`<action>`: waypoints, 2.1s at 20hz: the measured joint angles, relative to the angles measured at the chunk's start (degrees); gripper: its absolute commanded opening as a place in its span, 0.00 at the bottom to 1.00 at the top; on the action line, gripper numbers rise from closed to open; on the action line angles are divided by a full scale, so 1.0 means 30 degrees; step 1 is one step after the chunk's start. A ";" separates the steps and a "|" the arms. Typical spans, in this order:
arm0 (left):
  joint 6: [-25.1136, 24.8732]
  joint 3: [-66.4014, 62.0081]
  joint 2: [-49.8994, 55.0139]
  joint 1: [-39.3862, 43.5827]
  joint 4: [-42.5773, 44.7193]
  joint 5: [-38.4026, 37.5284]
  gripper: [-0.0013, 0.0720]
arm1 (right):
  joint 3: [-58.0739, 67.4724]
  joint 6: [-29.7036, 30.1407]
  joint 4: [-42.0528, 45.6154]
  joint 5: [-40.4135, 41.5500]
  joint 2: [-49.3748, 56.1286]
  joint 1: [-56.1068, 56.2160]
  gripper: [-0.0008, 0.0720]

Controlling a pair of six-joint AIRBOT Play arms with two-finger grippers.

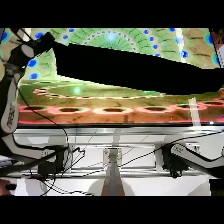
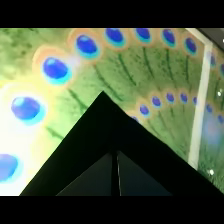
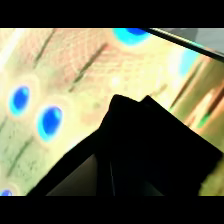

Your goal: Fold the clothes and pants, and hang the long-sleeved shirts on hangers.

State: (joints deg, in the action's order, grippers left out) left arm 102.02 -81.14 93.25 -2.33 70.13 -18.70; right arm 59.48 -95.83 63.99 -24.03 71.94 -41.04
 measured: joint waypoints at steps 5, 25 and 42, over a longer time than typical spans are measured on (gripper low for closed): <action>0.0517 -0.1435 0.2200 0.0561 -0.0087 0.3344 0.98 | 0.2339 -0.1392 -0.0670 0.2594 0.3679 0.1129 0.85; -0.0444 0.1989 0.1617 -0.0707 0.1588 -0.8451 0.80 | 0.6076 0.3016 0.2317 -0.3912 0.5799 -0.0036 0.91; 0.2820 0.3497 0.2659 -0.0226 -0.2528 0.0634 0.03 | 0.6098 0.4277 0.2652 -0.6601 0.5799 -0.0036 0.62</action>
State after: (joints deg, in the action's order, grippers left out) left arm 110.48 -70.65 101.23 -3.01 62.54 -16.80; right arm 77.78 -83.00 71.94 -43.83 89.34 -41.15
